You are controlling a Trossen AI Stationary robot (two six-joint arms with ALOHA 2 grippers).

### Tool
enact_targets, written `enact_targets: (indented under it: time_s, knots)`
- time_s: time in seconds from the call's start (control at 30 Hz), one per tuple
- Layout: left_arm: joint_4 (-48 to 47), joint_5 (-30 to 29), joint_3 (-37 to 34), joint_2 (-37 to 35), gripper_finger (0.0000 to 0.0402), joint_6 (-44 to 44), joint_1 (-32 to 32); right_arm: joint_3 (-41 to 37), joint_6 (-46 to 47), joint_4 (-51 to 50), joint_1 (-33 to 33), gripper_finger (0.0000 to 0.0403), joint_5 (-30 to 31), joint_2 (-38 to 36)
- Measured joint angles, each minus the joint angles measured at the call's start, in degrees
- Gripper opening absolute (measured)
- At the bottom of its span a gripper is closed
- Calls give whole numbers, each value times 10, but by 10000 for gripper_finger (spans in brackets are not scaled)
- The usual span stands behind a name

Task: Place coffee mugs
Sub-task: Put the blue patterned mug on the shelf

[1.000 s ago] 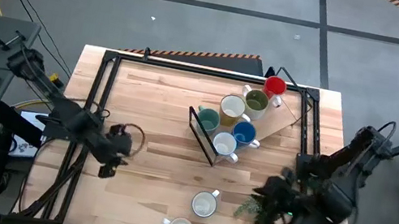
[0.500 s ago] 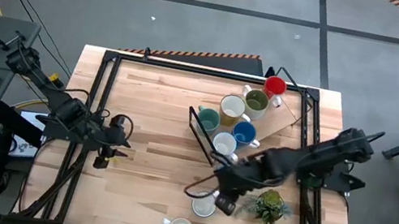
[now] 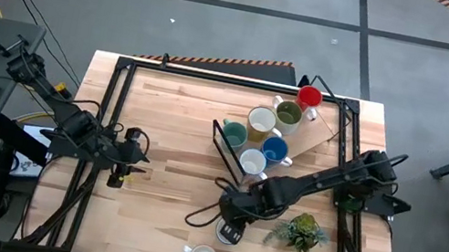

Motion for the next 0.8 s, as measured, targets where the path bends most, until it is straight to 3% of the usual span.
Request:
enact_targets:
  time_s: [0.4, 0.8]
  knots:
    - [-3, -4, 0, 0, 142, 2, 0, 0, -118, 2, -19, 177, 10, 20]
    - [-7, -4, 0, 0, 142, 3, 0, 0, -137, -8, -22, 177, -1, 45]
